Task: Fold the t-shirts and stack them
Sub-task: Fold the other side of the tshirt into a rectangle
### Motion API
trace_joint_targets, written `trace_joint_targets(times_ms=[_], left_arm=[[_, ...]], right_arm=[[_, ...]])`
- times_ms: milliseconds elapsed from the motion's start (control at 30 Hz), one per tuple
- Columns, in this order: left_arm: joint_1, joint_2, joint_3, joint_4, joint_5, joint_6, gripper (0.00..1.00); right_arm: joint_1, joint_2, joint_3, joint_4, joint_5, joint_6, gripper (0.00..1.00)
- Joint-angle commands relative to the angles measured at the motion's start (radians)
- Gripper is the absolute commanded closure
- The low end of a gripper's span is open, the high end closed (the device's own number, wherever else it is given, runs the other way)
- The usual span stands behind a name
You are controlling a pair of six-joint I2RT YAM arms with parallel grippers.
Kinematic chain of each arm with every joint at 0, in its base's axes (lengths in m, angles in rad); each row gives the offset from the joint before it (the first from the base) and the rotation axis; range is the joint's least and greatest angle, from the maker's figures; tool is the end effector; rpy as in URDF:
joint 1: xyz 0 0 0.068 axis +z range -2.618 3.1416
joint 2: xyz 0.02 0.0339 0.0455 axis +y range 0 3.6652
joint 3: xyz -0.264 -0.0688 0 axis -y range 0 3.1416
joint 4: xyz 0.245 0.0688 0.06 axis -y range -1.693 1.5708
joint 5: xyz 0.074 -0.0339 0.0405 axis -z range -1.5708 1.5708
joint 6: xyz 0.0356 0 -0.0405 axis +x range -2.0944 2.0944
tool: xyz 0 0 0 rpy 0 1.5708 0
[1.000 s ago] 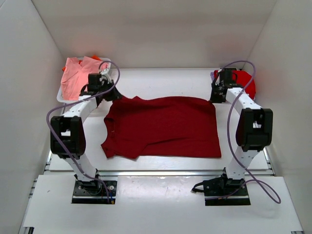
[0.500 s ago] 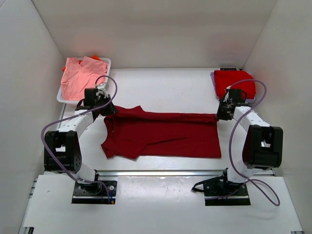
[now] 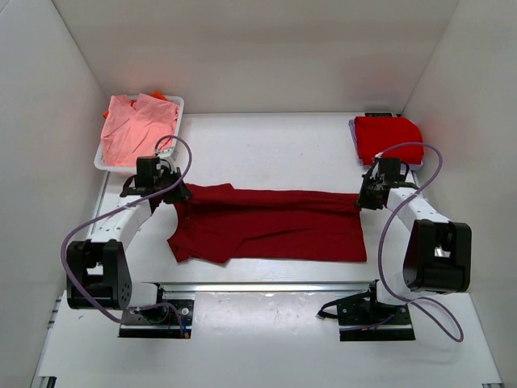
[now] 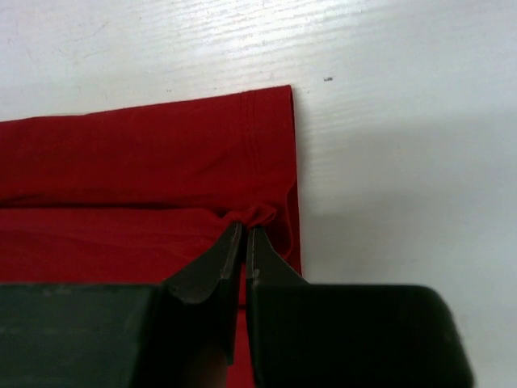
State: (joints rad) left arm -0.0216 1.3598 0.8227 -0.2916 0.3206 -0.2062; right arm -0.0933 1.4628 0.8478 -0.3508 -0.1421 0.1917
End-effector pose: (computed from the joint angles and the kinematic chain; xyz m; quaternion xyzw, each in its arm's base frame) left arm 0.2784 -0.0172 0.2184 -0.0272 0.9214 -0.1885 0.3387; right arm 0.2876 -0.0218 0.1938 0.1143 0.9455 0.0823 0.2935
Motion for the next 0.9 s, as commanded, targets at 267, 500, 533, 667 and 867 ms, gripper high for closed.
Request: trace_joint_targets(times_ms=[267,500,533,667,867], left_arm=[[-0.003,-0.116,-0.075,-0.106,-0.096,-0.015,0.69],[0.008,-0.157,-0.106,-0.112,-0.179,-0.061,0.49],[0.006,-0.157,-0.102,-0.107,-0.184,-0.065,0.5],[-0.014,-0.139,-0.077,-0.092,-0.16,-0.076,0.53],[-0.112,-0.073,-0.045,-0.023,-0.117,-0.16,0.56]], right_arm=[[-0.046,-0.059,-0.006,-0.098,0.046,0.063,0.85],[-0.053,-0.196,-0.07,-0.14,0.052,0.111,0.57],[-0.042,-0.205,-0.064,-0.123,0.055,0.109,0.62],[-0.028,-0.193,-0.058,-0.059,-0.008,0.092,1.0],[0.018,0.023,0.085,-0.04,-0.083,0.034,1.0]])
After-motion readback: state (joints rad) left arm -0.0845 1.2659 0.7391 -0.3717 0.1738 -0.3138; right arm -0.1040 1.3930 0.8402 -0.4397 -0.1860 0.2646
